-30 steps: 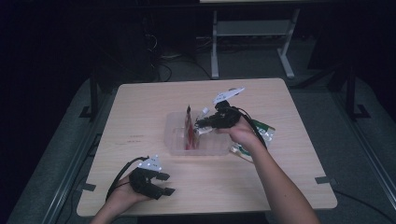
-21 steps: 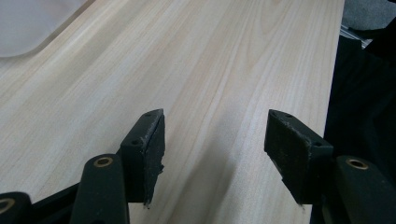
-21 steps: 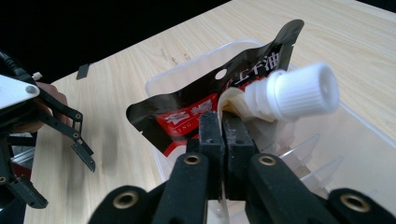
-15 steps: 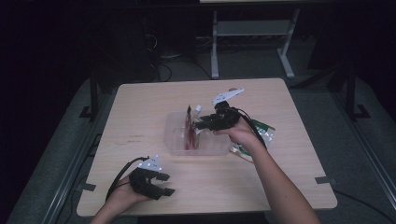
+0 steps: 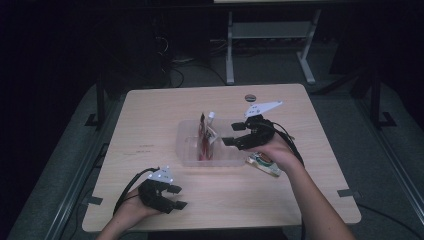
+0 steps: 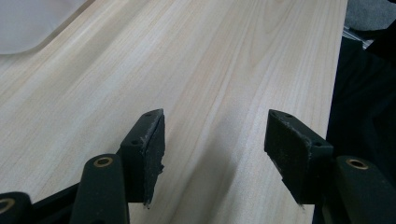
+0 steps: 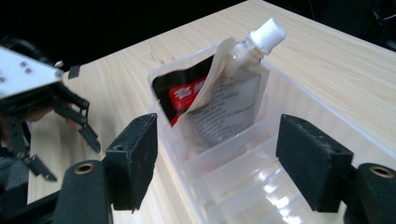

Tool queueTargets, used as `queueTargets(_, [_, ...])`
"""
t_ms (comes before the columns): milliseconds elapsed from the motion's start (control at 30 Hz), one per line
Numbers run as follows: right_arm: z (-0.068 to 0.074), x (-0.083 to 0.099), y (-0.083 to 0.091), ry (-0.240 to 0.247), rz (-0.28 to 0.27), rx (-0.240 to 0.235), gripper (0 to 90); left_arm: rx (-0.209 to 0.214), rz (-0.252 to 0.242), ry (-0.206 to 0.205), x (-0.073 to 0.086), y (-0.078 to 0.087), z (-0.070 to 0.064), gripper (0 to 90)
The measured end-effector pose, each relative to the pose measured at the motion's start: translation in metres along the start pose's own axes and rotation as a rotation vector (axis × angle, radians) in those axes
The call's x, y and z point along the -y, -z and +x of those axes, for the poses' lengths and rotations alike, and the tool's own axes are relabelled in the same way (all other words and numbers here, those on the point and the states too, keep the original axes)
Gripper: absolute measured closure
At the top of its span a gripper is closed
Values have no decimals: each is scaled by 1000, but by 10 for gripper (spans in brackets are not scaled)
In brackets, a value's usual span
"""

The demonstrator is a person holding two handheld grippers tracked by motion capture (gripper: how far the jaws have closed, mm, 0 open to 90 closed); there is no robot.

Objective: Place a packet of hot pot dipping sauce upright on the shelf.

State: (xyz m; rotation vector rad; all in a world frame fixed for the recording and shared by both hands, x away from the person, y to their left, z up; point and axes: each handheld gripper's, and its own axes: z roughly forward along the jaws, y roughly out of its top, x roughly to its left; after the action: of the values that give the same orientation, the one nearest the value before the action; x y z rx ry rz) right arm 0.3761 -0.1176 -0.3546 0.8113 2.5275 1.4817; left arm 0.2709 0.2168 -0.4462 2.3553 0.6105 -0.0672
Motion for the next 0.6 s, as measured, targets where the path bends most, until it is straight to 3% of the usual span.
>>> queueTargets(600, [43,45,32,48,44,-13,292,-4,-14,7,1,0,-1,379])
